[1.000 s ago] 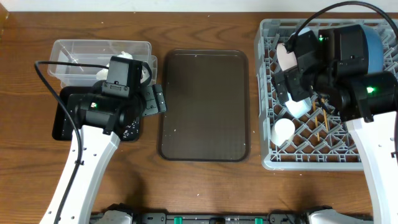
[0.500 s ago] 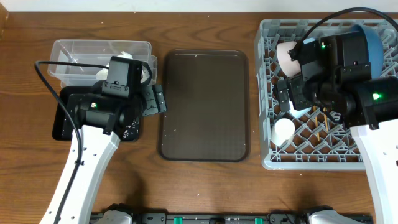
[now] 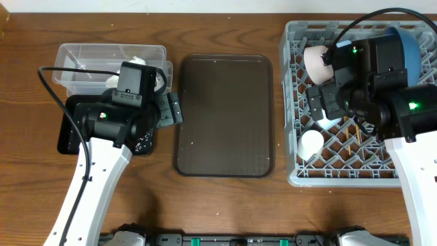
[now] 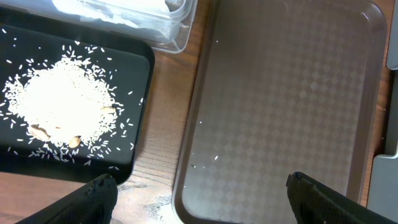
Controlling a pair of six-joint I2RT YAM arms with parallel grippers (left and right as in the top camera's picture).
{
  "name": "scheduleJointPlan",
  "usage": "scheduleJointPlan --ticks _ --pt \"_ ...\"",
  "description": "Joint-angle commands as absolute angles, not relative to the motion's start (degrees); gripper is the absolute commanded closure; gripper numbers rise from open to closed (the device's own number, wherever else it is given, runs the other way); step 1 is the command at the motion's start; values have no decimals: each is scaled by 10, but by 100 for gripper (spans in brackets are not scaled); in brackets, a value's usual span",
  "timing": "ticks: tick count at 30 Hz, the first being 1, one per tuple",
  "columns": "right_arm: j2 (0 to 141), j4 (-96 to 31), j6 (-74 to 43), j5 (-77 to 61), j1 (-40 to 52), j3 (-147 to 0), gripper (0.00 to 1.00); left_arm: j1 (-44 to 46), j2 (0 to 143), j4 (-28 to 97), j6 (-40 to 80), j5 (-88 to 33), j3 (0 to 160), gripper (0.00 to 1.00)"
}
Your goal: Sort waste into correct bins and load items into the dishwasher rack
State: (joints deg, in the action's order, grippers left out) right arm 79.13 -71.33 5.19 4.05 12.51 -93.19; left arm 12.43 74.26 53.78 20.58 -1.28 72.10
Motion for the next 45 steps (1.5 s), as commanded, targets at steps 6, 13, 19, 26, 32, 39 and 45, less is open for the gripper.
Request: scheduleJointPlan --ticks 6,13,19,26,32,39,45 --pt "778 -722 52 96 123 -940 1 122 746 540 200 -8 730 10" --pt "726 -731 52 96 123 -938 1 122 746 540 200 -8 730 10" --pt "640 -661 55 89 98 -866 1 122 746 540 200 -8 730 10" --pt "502 -256 171 -61 55 -585 1 122 746 540 200 -8 730 10" --pt "387 23 139 -71 49 -330 1 122 746 540 200 -8 730 10" --pt "222 101 133 -67 49 -119 1 122 746 540 200 -8 730 10" --pt "103 101 133 -67 49 -16 1 122 746 540 200 -8 730 10"
